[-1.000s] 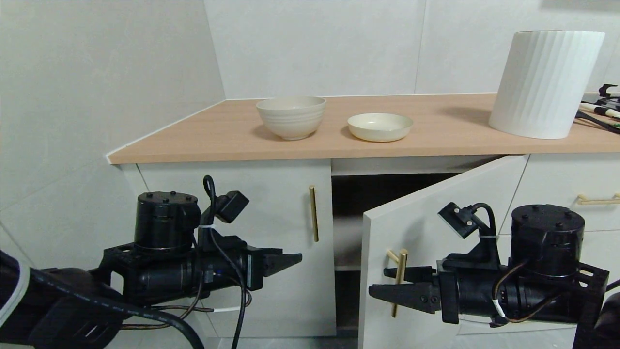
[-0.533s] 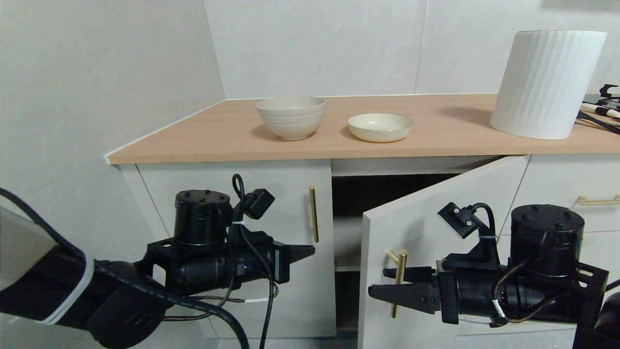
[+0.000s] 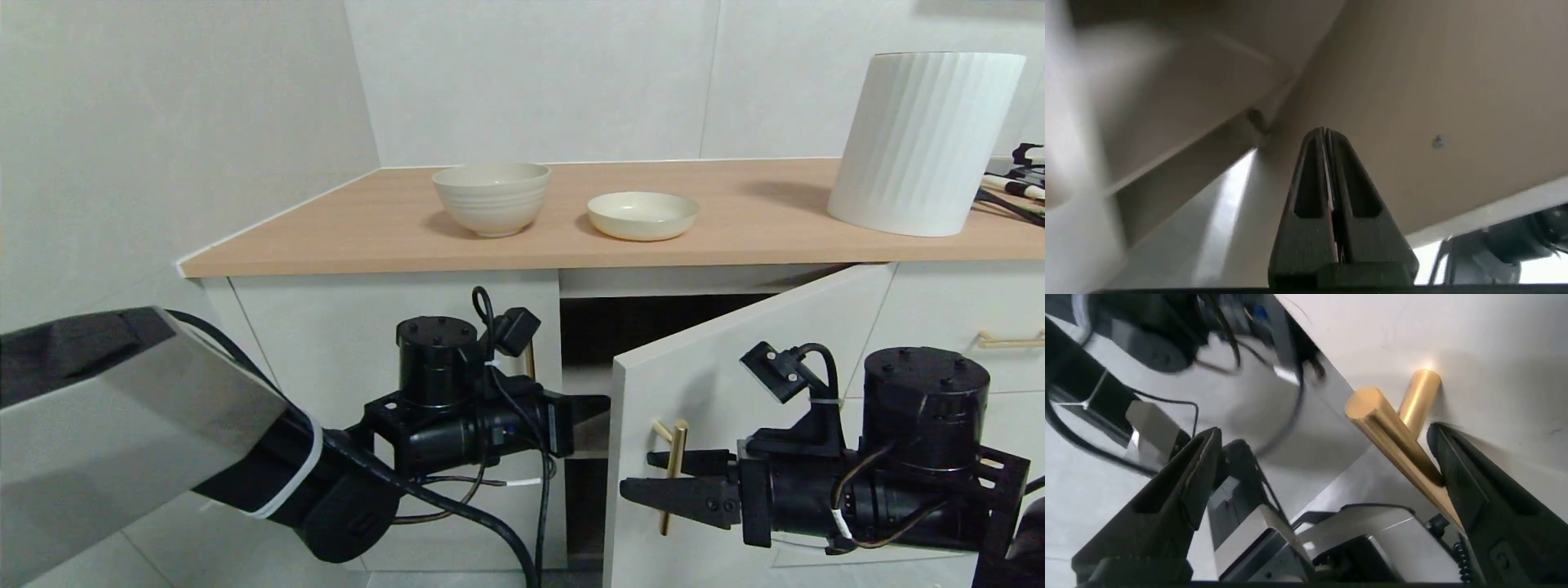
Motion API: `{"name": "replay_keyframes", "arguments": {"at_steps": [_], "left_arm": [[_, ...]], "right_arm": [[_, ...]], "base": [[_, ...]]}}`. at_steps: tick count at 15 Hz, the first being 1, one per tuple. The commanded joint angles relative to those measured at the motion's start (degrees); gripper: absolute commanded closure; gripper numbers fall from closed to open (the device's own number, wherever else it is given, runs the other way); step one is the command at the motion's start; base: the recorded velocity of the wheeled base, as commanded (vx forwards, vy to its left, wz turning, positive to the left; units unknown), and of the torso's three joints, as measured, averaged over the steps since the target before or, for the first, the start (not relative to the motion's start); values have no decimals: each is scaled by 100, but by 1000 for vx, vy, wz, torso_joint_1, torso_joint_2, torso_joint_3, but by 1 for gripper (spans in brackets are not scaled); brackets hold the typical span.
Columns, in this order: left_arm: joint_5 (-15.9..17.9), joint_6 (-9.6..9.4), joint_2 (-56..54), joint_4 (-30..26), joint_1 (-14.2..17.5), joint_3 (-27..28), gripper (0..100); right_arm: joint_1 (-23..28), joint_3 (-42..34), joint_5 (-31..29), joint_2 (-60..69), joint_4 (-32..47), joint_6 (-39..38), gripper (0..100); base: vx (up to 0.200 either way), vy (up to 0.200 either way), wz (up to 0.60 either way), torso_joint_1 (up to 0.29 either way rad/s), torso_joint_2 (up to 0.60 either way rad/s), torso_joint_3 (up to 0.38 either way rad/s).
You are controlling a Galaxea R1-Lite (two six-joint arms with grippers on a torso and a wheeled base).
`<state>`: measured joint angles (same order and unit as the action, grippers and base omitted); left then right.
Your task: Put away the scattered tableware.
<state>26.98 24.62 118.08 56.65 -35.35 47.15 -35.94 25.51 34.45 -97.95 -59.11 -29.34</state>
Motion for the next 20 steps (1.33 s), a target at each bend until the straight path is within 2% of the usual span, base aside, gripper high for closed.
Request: {"name": "replay_keyframes", "arguments": {"at_steps": [1, 5, 8, 9, 10, 11, 12, 13, 15, 19, 20], "left_arm": [[0, 16, 224, 30, -165, 92, 100], [-8, 16, 330, 4, -385, 400, 100], [0, 25, 268, -14, -420, 461, 100], [-8, 25, 216, -49, -429, 444, 100], [-8, 25, 198, -93, -429, 435, 100], [-8, 25, 154, -181, -429, 435, 100], [-8, 25, 128, -198, -437, 426, 100], [-8, 25, 119, -268, -481, 426, 100], [-8, 25, 137, -295, -578, 435, 100], [-8, 25, 163, -321, -692, 426, 100], [-8, 25, 154, -321, -692, 417, 100]], "right_arm": [[210, -91, -140, 215, -4, 148, 0], [562, -442, -404, 540, -4, 245, 0], [729, -829, -738, 927, 66, 649, 0], [729, -1154, -1046, 1472, 497, 904, 0], [729, -1163, -1186, 1692, 840, 948, 0], [729, -1031, -1564, 2316, 2026, 983, 0], [711, -934, -1687, 2544, 2466, 1018, 0], [685, -671, -1951, 3028, 3477, 1124, 0], [676, -477, -1960, 3458, 4285, 1203, 0], [553, -495, -1951, 3485, 4373, 1203, 0], [553, -495, -1951, 3493, 4382, 1203, 0]], "base": [[0, 0, 0, 0, 0, 0], [0, 0, 0, 0, 0, 0], [0, 0, 0, 0, 0, 0], [0, 0, 0, 0, 0, 0], [0, 0, 0, 0, 0, 0], [0, 0, 0, 0, 0, 0], [0, 0, 0, 0, 0, 0], [0, 0, 0, 0, 0, 0], [0, 0, 0, 0, 0, 0], [0, 0, 0, 0, 0, 0], [-200, 0, 0, 2, 2, 2]]}}
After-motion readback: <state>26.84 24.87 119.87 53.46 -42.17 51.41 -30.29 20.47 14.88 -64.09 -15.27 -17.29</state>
